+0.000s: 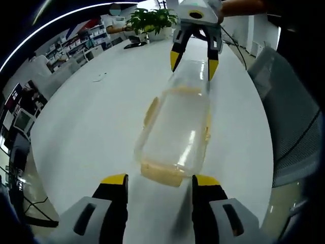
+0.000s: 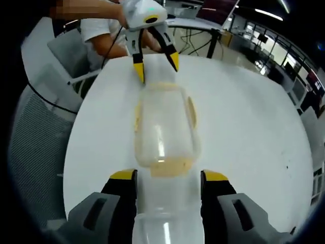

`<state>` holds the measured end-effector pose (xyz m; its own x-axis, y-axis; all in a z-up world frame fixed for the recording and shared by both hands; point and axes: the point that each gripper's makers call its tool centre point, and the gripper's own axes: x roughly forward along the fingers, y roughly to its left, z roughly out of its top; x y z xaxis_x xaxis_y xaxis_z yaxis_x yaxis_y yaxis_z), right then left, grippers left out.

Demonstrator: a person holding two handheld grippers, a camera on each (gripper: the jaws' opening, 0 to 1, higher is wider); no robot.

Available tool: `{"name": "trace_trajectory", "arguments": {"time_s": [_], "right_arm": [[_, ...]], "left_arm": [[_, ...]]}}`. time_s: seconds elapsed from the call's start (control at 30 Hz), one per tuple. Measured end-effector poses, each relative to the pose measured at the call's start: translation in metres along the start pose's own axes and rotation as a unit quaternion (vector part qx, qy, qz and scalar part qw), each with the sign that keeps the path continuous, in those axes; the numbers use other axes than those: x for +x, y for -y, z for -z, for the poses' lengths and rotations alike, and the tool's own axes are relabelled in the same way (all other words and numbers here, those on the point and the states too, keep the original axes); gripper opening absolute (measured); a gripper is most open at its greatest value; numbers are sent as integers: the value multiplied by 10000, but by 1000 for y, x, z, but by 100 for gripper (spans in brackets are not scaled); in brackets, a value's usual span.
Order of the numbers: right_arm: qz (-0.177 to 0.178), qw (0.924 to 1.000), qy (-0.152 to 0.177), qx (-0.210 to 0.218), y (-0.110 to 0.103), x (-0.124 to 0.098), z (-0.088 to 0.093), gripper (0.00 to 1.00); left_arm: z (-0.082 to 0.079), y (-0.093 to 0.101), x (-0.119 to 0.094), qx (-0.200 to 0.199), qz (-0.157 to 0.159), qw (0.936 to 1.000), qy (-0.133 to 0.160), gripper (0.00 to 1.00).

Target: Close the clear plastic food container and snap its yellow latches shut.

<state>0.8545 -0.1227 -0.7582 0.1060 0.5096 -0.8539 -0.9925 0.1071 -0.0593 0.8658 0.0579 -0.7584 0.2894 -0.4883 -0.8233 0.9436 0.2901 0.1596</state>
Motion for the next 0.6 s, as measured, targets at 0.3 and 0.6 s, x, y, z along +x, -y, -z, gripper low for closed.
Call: {"name": "trace_trajectory", "arguments": {"time_s": [0.3, 0.6], "right_arm": [[-87, 9998, -166, -102, 4, 14, 1, 42], [-224, 9987, -416, -205, 0, 27, 5, 40]], "left_arm": [[2, 0, 8, 286, 202, 9993, -154, 40], [6, 1, 17, 490, 434, 9973, -324, 38]]}}
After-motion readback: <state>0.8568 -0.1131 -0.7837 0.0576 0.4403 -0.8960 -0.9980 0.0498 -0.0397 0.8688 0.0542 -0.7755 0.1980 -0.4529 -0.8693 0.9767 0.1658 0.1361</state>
